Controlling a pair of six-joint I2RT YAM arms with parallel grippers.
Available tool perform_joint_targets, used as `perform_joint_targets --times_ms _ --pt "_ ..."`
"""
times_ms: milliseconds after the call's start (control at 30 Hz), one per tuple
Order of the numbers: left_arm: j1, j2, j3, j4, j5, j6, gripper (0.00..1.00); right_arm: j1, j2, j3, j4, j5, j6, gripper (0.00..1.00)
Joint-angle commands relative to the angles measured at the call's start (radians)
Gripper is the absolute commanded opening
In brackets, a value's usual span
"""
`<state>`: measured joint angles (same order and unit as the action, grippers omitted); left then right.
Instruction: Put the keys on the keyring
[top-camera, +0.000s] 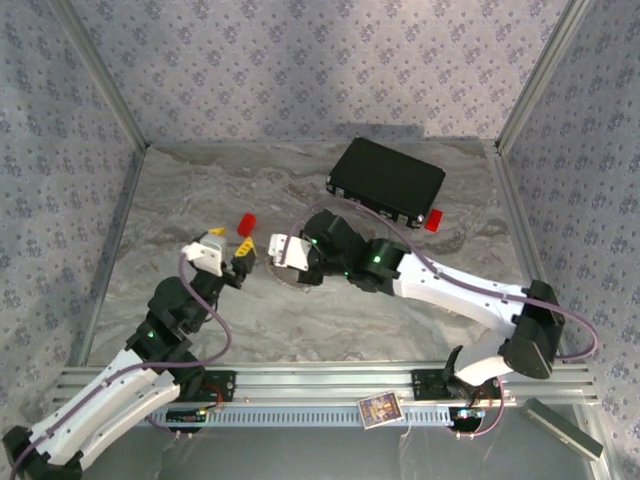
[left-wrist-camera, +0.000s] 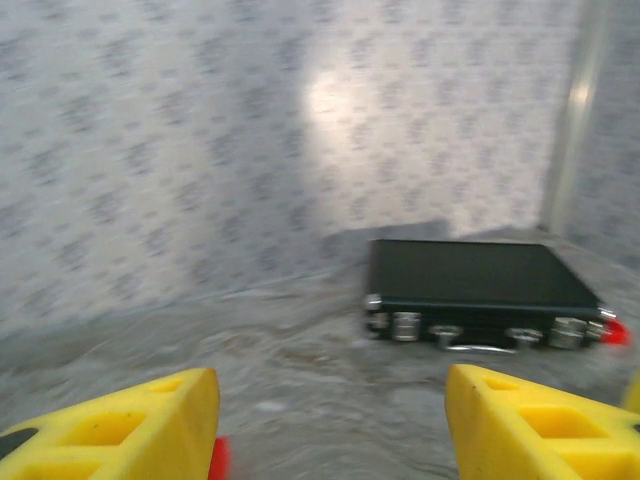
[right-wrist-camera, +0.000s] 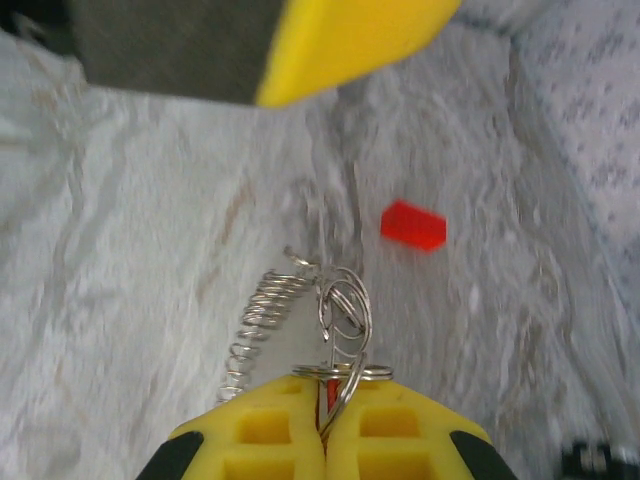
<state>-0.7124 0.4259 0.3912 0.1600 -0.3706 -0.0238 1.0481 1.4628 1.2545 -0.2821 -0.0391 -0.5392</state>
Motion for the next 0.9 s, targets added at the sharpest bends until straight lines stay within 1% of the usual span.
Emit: perform_joint_targets --times_ms 0,33,100,167,233,300,433,500,633,767,867 --pt "0.059 -0.052 0.041 -0.123 -0.191 -0.103 0.6 0.006 0.081 0.048 0.152 -0.089 0.041 0.0" --pt "0.077 -0.064 0.038 -0.132 -0.197 -0.124 0.6 0.006 0.105 0.046 0.171 -0.079 0.054 0.0" --pt "0.118 -0.078 0.031 -0.145 -0.166 -0.151 0.56 0.0 0.147 0.028 0.188 -0.046 0.066 0.0" --pt "0.146 -0.065 0.032 -0.16 -0.122 -0.176 0.56 -0.005 0.179 0.013 0.15 0.014 0.051 0.0" --pt "0.158 -0.043 0.029 -0.166 -0.094 -0.194 0.56 -0.02 0.197 0.001 0.084 0.047 0.047 0.0" --pt "0.162 -0.016 0.022 -0.156 -0.083 -0.203 0.58 -0.026 0.185 -0.031 0.022 0.07 0.027 0.0" --pt "0.165 0.016 0.003 -0.12 -0.079 -0.212 0.6 -0.023 0.114 -0.137 -0.081 0.042 -0.053 0.0" --pt "0.168 0.032 -0.007 -0.101 -0.078 -0.22 0.6 -0.023 0.087 -0.186 -0.138 0.047 -0.106 0.0" --pt "0.174 0.057 -0.026 -0.074 -0.079 -0.237 0.61 -0.024 0.101 -0.242 -0.226 0.167 -0.149 0.0" --pt "0.178 0.084 -0.036 -0.057 -0.083 -0.242 0.6 -0.012 0.179 -0.258 -0.285 0.347 -0.162 0.04" --pt "0.185 0.105 -0.032 -0.063 -0.087 -0.23 0.6 -0.004 0.219 -0.277 -0.295 0.412 -0.162 0.07"
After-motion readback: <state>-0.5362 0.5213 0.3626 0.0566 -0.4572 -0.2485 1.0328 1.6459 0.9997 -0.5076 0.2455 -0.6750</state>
